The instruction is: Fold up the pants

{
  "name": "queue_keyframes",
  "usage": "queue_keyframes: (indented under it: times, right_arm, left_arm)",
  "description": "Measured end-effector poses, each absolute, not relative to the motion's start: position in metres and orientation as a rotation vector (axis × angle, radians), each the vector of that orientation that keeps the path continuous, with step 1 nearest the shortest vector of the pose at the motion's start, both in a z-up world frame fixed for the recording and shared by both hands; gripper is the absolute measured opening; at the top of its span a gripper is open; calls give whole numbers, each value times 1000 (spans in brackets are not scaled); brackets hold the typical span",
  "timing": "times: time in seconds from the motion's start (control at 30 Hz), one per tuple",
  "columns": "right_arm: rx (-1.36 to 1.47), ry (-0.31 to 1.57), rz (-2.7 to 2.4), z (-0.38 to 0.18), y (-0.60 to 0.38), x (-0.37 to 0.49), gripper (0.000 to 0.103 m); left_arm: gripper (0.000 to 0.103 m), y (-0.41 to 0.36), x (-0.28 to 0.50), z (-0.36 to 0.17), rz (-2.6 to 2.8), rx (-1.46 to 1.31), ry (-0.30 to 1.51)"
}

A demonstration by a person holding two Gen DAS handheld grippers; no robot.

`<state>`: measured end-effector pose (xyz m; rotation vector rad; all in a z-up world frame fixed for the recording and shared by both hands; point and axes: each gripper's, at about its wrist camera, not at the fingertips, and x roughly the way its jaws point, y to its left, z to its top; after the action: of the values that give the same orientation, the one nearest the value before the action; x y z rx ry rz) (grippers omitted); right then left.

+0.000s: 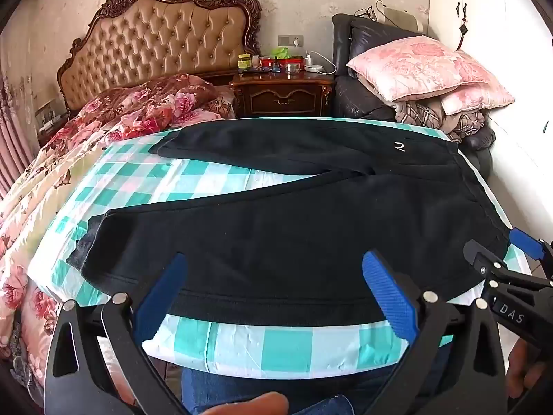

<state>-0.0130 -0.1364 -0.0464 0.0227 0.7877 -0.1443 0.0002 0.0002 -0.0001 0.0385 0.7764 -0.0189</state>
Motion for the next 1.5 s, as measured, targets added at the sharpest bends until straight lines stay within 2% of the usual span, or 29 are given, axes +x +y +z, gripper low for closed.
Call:
queue_keyframes:
  times: [1.5]
  right_arm:
    - [33,790,-147,-44,-139,-14,88]
  left_arm:
    - [102,9,2,-6,-14,12,795]
